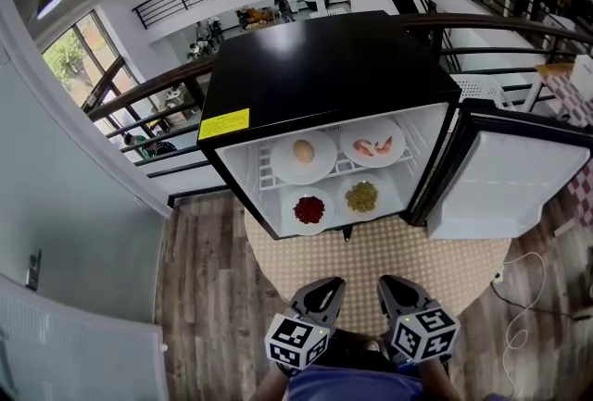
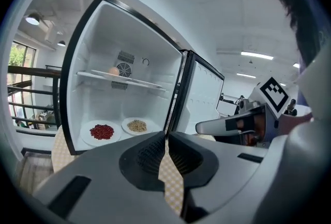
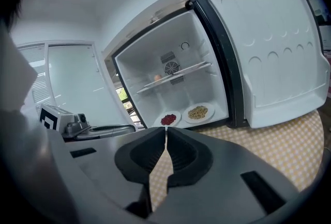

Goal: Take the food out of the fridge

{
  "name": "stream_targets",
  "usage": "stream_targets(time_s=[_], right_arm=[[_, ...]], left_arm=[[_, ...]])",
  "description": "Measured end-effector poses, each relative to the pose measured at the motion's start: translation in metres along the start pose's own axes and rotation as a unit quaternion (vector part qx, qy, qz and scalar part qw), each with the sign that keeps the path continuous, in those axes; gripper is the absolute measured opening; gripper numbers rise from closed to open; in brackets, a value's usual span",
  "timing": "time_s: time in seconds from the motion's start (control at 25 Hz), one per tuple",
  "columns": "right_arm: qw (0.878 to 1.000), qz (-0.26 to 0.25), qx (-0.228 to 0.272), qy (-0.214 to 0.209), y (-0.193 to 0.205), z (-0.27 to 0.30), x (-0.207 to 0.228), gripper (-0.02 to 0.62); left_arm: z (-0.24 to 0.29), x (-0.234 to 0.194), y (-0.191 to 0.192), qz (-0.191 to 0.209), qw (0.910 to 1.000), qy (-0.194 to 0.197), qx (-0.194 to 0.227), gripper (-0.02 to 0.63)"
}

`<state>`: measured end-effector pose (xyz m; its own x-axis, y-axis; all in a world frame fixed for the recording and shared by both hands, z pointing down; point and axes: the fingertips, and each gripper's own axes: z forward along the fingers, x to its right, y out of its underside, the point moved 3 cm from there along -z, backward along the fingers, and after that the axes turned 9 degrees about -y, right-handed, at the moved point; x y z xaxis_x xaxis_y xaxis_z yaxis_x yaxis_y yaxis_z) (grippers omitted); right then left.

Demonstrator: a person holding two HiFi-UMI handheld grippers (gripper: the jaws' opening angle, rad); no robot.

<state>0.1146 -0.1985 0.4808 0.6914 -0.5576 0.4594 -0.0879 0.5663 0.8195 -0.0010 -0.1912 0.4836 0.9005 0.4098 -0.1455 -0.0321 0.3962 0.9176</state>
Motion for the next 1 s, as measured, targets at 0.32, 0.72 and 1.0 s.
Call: stream_targets(time_s=[0.32, 0.72, 1.0], right_arm=[[0.99, 0.137, 0.006, 0.036, 0.004, 0.077, 0.071, 0.025], [0.956, 0.284, 0.041, 0.064, 0.005, 0.145, 0.129, 0.111], [0.908, 0.398, 0.09, 0.098, 0.016, 0.171, 0.158, 0.186]], left_arm=[[0.076, -0.039, -0.003, 0.029, 0.9962, 0.08, -0.019, 0.017], [0.129, -0.074, 0.006, 0.021, 0.9916, 0.118, -0.049, 0.017], [0.141, -0.08, 0.013, 0.015, 0.9885, 0.138, -0.059, 0.017]])
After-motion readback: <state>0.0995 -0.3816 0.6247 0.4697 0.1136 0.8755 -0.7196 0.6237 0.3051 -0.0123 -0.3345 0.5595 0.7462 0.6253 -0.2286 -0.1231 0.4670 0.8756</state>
